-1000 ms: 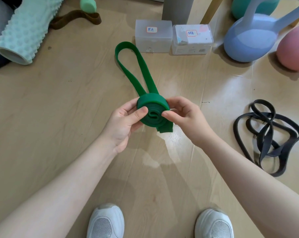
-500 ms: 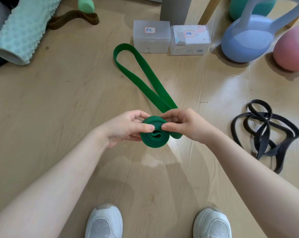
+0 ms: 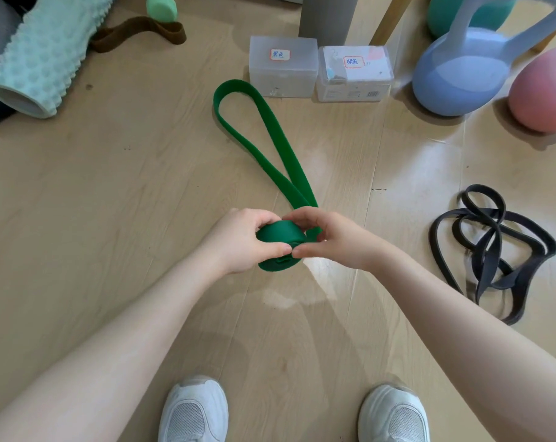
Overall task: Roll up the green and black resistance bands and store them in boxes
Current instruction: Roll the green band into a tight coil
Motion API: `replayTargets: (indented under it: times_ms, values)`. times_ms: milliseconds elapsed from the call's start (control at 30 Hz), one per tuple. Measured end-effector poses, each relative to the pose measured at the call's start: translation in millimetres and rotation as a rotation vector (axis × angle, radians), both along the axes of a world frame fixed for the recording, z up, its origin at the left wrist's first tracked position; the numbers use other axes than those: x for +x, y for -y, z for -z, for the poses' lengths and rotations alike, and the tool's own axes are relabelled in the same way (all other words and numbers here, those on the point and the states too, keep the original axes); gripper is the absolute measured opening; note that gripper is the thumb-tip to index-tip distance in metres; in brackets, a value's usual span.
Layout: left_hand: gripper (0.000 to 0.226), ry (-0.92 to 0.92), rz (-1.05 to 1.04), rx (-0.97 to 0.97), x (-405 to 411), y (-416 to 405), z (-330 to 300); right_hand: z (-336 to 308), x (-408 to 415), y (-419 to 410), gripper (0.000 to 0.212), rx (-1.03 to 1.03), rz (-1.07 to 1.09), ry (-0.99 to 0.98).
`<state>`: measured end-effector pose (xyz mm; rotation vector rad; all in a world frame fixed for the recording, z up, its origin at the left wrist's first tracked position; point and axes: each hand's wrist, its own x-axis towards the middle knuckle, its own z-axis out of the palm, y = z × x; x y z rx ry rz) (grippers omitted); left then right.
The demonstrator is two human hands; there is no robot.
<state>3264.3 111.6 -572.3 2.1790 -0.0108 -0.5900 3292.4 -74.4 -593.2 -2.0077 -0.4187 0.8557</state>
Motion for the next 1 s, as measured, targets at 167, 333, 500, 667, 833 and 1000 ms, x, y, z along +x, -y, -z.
replayTargets:
  times_ms: [167, 333, 500, 667, 833, 1000]
  values:
    - [0.032, 0.135, -0.074, -0.173, 10, -19, -15, 12, 20, 15, 0.067, -0.377, -0.223, 0.336]
    - [0.029, 0.098, -0.258, -0.546, 12, -27, -20, 13, 31, 29, 0.023, -0.247, 0.09, 0.424]
    - [0.019, 0.014, -0.489, -0.74, 36, -19, -49, -25, 49, 27, 0.008, -0.124, 0.326, 0.429]
    - [0.018, 0.028, -0.491, -0.856, 70, 18, -100, -107, 88, 49, 0.008, -0.136, 0.71, 0.757]
    - [0.017, 0.015, -0.423, -0.961, 97, 61, -150, -193, 100, 94, 0.008, -0.129, 0.817, 1.058]
    - [0.014, -0.058, -0.537, -0.94, 93, 67, -135, -196, 96, 101, 0.012, -0.167, 0.636, 1.079]
